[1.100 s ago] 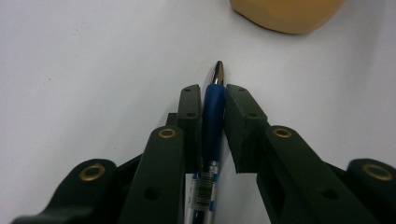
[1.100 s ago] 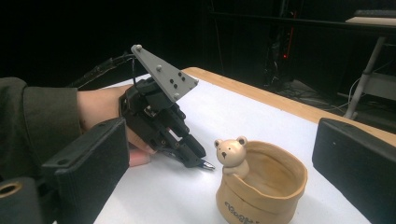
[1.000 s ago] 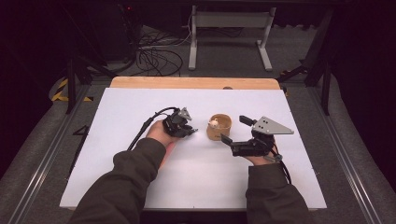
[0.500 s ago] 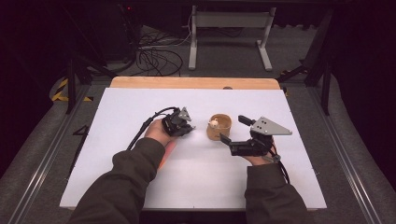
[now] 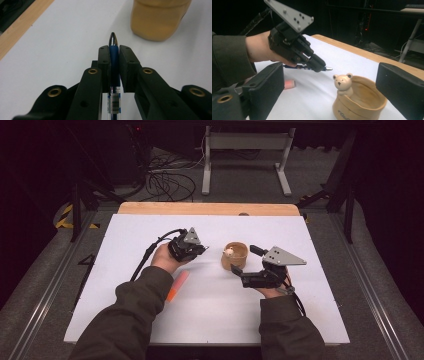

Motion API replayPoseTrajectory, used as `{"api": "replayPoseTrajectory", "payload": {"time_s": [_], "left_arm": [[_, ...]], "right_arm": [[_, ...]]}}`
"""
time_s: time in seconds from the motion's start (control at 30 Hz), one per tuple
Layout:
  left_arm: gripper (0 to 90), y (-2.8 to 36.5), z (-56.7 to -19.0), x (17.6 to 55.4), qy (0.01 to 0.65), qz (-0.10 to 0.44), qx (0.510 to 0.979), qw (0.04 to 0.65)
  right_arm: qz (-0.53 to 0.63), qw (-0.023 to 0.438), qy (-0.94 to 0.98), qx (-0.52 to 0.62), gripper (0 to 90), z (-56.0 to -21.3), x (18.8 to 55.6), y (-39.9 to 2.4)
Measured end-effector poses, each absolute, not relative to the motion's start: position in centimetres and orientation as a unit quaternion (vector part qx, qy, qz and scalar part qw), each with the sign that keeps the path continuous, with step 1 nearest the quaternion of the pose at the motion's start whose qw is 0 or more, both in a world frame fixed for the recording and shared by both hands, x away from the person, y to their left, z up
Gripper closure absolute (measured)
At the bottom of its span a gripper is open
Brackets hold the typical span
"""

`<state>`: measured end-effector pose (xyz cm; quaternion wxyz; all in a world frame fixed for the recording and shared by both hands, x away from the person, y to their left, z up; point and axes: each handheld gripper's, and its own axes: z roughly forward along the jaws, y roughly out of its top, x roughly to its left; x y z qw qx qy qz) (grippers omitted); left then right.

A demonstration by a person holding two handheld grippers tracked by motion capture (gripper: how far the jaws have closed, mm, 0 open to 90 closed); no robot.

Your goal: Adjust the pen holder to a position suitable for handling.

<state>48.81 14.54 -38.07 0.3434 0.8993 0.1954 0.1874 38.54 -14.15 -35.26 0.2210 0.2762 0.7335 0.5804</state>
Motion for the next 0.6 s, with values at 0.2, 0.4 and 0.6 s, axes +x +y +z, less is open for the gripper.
{"api": "replayPoseTrajectory", "payload": {"time_s": [0.2,0.4,0.6], "left_arm": [[80.2,14.4,-36.8,47.6,0.188,0.177,0.891,0.375],[80.2,14.0,-35.6,46.2,0.174,0.152,0.886,0.402],[80.2,13.7,-34.6,45.0,0.179,0.132,0.875,0.43]], "right_arm": [[0.578,0.209,0.741,0.27,13.7,-35.7,38.5,-12.9],[0.571,0.202,0.749,0.271,18.5,-36.1,38.5,-12.2],[0.565,0.19,0.757,0.267,23.6,-36.6,38.5,-11.3]]}}
